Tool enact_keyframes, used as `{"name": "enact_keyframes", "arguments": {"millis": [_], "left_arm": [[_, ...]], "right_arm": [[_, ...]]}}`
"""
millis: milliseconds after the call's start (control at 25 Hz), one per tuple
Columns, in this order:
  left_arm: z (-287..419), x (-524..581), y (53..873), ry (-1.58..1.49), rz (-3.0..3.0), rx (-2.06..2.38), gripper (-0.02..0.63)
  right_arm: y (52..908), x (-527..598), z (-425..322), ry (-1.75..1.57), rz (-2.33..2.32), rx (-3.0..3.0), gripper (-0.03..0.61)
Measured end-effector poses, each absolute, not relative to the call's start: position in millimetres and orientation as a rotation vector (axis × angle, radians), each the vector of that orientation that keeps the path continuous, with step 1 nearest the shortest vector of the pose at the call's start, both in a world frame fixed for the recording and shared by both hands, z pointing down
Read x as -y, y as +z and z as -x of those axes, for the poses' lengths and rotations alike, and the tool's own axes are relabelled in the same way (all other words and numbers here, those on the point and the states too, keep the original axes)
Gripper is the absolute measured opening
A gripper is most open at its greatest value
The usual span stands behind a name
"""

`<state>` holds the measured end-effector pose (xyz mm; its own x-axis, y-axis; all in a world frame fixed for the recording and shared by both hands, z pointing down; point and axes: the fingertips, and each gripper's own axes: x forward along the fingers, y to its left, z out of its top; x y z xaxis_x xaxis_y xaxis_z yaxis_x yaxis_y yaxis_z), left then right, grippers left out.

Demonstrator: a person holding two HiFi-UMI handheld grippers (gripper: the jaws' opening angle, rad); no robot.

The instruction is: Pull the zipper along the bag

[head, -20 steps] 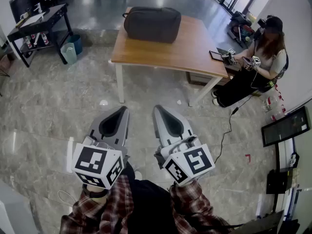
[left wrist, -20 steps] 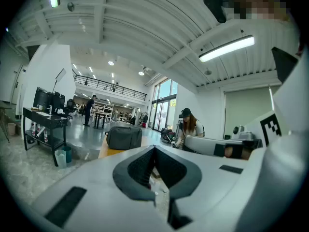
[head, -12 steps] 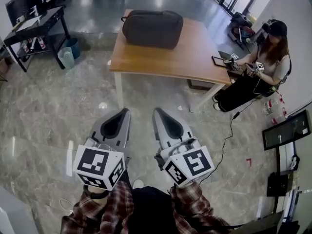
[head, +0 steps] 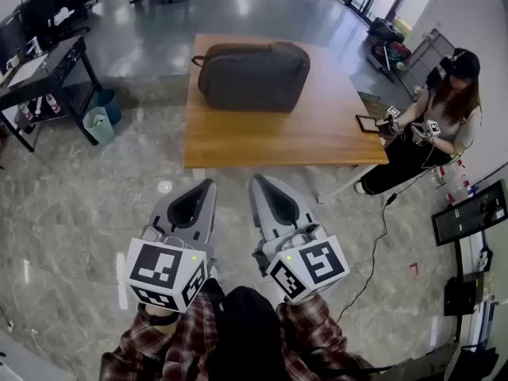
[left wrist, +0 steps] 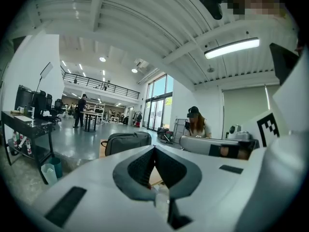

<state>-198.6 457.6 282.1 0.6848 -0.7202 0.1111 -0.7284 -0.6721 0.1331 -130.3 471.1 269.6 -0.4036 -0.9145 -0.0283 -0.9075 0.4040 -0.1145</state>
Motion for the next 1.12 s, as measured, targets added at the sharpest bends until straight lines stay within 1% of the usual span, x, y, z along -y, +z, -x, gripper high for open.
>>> {"name": "enact_keyframes", "arguments": {"millis": [200, 400, 560, 880, 1120], "left_arm": [[196.5, -387.2, 299.9, 0.090, -2.713, 1.118, 0.008], [174.5, -322.1, 314.0, 0.097, -2.701, 1.094, 0.008], [143.2, -257.1, 321.2, 0.108, -2.691, 1.100, 0.008], [63.4, -104.9, 302.2, 0.047, -2.655, 1.140, 0.008], [5.0, -25.5, 300.8, 0.019, -2.621, 1.136, 0.008]], "right_arm": [[286.0, -408.3, 130.6, -0.140, 1.733, -2.563, 0.008], [301.8, -344.1, 108.4, -0.175, 1.737, -2.558, 0.009], [304.7, -272.9, 74.0, -0.189, 1.718, -2.556, 0.009], [284.7, -117.1, -7.1, -0.158, 1.630, -2.629, 0.008], [279.7, -36.1, -61.6, -0.155, 1.532, -2.680, 0.009]]}}
